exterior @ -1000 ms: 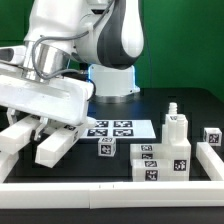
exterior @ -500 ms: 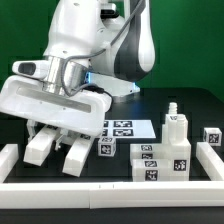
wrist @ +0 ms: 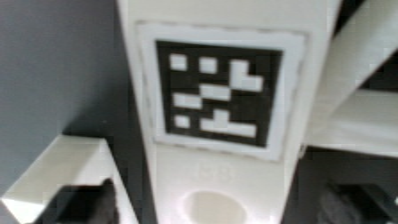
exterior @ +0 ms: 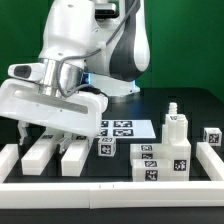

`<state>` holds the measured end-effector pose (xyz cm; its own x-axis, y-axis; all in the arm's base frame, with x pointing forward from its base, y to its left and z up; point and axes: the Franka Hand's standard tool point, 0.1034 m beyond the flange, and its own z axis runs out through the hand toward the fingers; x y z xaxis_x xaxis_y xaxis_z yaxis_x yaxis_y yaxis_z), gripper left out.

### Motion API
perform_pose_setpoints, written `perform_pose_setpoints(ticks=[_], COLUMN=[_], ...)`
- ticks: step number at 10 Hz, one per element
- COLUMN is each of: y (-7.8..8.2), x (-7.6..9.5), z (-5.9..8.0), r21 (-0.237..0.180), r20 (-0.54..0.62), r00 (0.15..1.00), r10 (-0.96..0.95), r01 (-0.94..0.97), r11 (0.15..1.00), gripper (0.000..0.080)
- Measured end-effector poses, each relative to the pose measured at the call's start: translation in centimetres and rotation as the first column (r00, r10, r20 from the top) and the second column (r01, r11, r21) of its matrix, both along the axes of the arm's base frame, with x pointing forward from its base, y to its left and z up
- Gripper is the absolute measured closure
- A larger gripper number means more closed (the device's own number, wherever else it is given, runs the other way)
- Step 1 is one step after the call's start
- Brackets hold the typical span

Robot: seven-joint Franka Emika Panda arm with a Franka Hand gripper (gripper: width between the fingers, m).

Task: Assemble chair

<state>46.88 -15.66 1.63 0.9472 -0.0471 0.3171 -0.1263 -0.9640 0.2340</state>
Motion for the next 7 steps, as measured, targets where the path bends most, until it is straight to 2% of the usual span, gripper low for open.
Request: perform_pose_setpoints(ticks=[1,2,4,5,6,7], y=[0.2,1.7,2.3,3.3,3.7,3.5], x=[-0.1,-0.4,0.1,-0.2,0.3,0.7], z=[-0.1,-0.3,1.9,2.1,2.8,2.8], r21=[0.007,0.095,0.165,0.247,0.308,0.308], r20=[-0.008,-0.089,-0.132,-0.217,-0.295,-0.317], r00=[1.0,0.996,0.991,0.975,0.954,0.947], r10=[0.0,-0.013,-0.019,-0.04,-0.044,-0.042], r01=[0.0,0.022,0.041,0.095,0.139,0.145], r11=[1.0,0.995,0.985,0.964,0.941,0.94], gripper=[0.0172,0.0172,0.0153,0.0151,0.0151,0.0151])
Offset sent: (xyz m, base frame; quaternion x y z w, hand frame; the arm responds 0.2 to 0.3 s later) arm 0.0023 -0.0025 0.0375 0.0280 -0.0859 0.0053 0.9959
